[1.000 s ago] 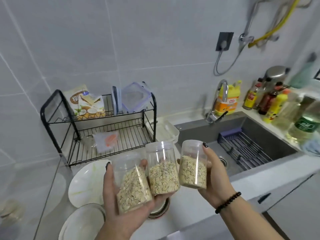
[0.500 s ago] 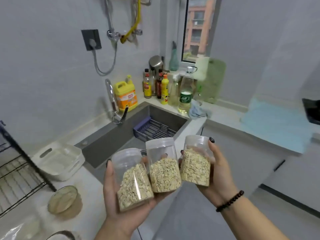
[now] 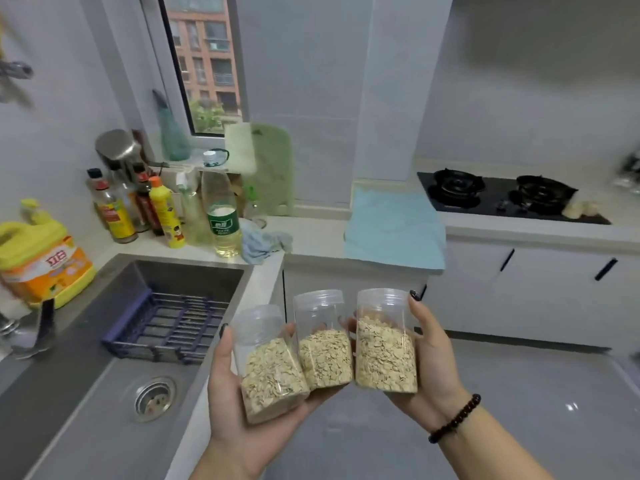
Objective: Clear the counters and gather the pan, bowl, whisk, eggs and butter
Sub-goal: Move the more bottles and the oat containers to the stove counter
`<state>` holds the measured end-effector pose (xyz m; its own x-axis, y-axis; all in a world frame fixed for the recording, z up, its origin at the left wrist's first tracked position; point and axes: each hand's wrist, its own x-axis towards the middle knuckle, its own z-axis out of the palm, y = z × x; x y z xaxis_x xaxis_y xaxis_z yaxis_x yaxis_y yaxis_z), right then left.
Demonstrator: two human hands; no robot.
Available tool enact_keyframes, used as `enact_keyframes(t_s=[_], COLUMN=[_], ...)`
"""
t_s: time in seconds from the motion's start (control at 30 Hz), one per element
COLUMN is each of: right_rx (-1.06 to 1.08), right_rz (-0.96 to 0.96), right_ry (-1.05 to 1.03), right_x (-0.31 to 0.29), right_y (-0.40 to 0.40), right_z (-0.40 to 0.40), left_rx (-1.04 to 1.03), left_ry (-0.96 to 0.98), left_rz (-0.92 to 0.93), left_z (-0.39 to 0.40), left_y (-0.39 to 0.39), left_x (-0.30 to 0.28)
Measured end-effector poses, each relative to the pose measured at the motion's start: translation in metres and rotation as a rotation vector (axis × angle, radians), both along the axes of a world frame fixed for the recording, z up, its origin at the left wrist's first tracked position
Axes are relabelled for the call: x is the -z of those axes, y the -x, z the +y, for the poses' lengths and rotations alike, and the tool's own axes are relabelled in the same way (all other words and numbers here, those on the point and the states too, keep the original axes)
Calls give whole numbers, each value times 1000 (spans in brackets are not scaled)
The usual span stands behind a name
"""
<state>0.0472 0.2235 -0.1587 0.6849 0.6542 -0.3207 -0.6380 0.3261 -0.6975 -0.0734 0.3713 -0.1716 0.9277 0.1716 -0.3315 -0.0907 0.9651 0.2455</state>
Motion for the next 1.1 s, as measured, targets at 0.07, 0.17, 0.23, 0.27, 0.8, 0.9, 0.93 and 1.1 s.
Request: enact_keyframes(t_s=[0.07,0.17,0.23,0.27,0.8,0.9,0.93,1.1], right_rx=[30,106,153,167,407,441,445,461], right_rz=[7,18,47,54,134,148,155,178], right_ry=[0,28,41,44,66,63,54,64], right_x=[-3,-2,2,4,26,29,30,32], right_y=[-14,-43,-61,-67,-209,-247,-256,-326], right_z=[9,25,31,33,-9,-41,-48,-111], left_rx=[57,86,141,159,413,448,452,433], left_ry=[-4,4,2,-2,32,22,23,11], left_rz=[26,54,44,49,103,97,99,170], left_z=[13,35,42,45,25,-8,-14,-79], left_y=[-21,-58,-79,-88,-270,-314,-323,-393], left_x=[-5,1,-1,-2,14,13,12,13])
